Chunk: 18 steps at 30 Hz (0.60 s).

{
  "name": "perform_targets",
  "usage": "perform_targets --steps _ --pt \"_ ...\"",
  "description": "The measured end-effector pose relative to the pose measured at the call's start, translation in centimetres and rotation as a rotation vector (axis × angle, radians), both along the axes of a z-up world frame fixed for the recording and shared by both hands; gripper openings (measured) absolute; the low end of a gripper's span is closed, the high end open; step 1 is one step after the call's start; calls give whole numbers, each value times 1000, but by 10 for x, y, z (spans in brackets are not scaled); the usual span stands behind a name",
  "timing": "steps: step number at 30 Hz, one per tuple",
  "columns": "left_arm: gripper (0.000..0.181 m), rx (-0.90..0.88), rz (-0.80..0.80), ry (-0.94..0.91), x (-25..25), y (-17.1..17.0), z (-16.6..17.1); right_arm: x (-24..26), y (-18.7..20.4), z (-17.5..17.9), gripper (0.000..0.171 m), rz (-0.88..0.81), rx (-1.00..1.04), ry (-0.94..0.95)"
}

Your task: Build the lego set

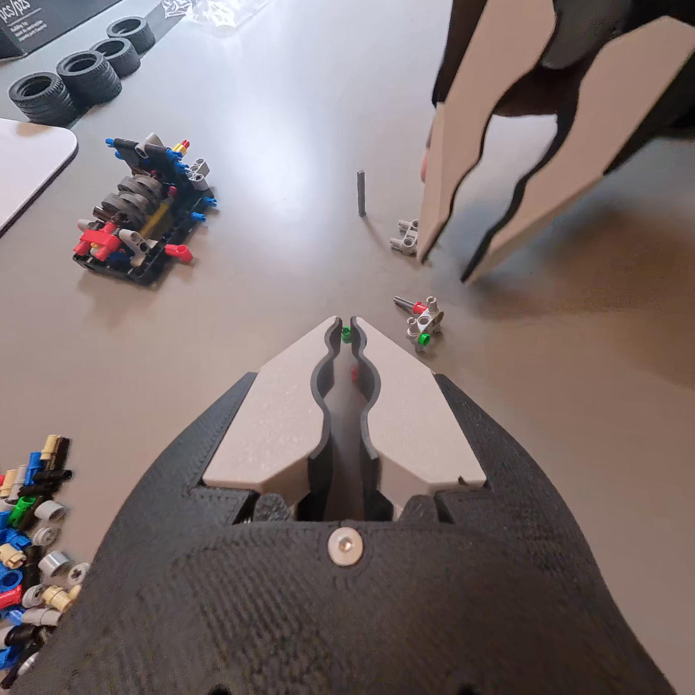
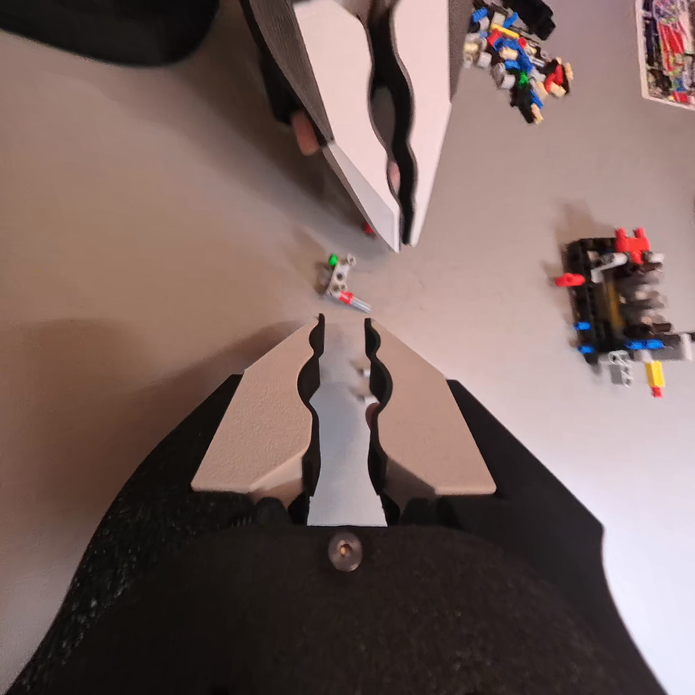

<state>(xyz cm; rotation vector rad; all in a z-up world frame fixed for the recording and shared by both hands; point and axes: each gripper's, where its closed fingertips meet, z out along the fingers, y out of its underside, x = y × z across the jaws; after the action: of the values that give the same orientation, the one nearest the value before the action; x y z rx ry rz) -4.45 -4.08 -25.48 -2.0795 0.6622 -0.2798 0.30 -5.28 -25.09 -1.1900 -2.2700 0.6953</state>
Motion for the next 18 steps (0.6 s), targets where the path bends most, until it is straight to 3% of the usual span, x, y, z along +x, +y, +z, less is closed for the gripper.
perform_targets --steps 1,4,11,18 --pt "3 -2 4 7 0 1 -1 -4 -5 -3 18 -9 -7 -8" --pt "14 3 23 12 -3 3 0 -15 -9 -10 18 -27 15 -19" --pt "14 61 60 -49 -17 -4 20 -18 -12 -6 5 92 66 -20" --pt "14 95 25 -144 -11 -4 34 -31 30 18 4 157 181 65"
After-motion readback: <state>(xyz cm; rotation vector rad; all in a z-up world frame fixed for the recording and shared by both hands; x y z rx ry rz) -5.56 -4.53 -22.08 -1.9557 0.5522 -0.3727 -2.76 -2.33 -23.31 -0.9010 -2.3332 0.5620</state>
